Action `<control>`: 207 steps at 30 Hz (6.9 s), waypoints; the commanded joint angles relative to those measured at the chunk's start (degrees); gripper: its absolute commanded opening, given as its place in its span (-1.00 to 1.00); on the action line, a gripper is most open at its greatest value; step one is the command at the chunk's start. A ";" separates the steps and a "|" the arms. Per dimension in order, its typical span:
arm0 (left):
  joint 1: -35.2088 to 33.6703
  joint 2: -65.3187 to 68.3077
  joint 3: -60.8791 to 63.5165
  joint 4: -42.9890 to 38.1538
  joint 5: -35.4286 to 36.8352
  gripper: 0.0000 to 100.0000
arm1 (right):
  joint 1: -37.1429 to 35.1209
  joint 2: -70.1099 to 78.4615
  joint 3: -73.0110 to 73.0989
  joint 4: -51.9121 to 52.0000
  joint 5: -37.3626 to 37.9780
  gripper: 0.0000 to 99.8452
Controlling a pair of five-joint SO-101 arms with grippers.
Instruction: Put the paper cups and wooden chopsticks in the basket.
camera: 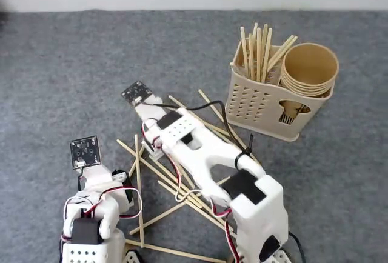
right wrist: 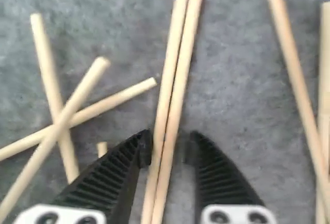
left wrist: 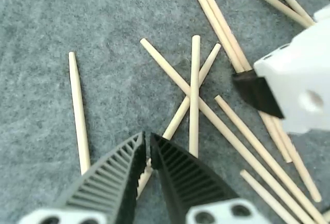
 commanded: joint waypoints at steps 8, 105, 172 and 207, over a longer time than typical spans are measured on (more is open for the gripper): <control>0.09 -0.70 -0.48 0.18 -0.26 -0.97 | 0.57 -4.70 -3.87 6.55 -0.53 -0.98; 0.09 -0.70 -0.48 0.18 -0.26 -0.97 | 28.62 -72.92 25.85 -17.45 7.47 -0.78; 0.09 -0.70 -0.48 0.18 -0.26 -0.97 | -1.27 -20.97 24.09 7.52 1.49 -0.98; 0.09 -0.70 -0.48 0.18 -0.26 -0.97 | 4.97 -62.99 27.96 13.14 10.37 -0.98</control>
